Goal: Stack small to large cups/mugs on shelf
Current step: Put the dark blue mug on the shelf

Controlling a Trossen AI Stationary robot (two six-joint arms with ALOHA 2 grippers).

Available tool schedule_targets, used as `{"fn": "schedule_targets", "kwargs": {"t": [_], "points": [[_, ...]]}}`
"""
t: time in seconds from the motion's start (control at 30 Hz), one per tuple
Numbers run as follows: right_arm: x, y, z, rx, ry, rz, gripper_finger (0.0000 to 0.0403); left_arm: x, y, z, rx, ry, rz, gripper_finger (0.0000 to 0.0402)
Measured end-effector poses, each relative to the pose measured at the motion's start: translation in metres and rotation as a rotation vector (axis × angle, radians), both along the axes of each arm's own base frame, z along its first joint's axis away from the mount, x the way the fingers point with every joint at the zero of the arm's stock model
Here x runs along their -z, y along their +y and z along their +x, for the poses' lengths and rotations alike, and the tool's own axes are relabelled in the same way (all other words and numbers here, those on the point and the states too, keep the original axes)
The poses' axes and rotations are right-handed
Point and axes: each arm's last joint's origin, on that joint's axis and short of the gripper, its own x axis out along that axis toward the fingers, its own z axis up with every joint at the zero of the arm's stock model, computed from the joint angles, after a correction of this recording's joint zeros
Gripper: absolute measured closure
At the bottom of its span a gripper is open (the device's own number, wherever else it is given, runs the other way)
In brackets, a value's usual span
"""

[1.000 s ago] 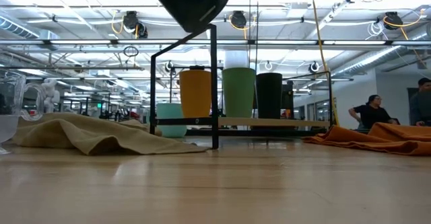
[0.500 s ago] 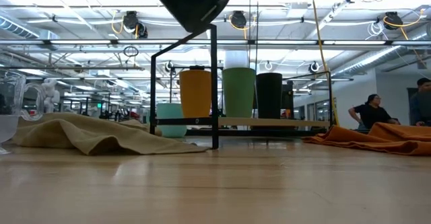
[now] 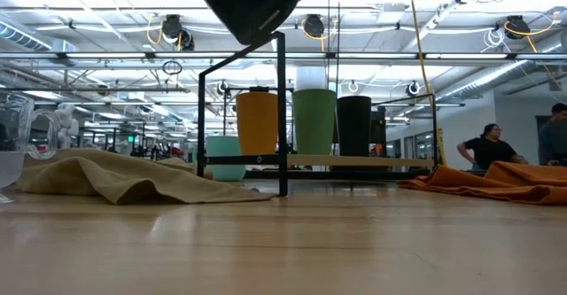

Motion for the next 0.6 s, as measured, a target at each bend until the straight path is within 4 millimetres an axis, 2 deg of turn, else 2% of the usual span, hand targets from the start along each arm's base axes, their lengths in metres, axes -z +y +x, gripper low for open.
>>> {"fn": "schedule_targets", "kwargs": {"t": [0.23,0.6], "points": [[-0.004,0.003,0.000,-0.001,-0.031,0.021,0.0202,-0.016,0.000,-0.003,-0.002,-0.024,0.031,0.0387],[-0.006,0.001,0.001,0.001,-0.063,0.018,0.0203,-0.019,-0.001,-0.003,0.005,-0.041,0.034,0.0387]]}}
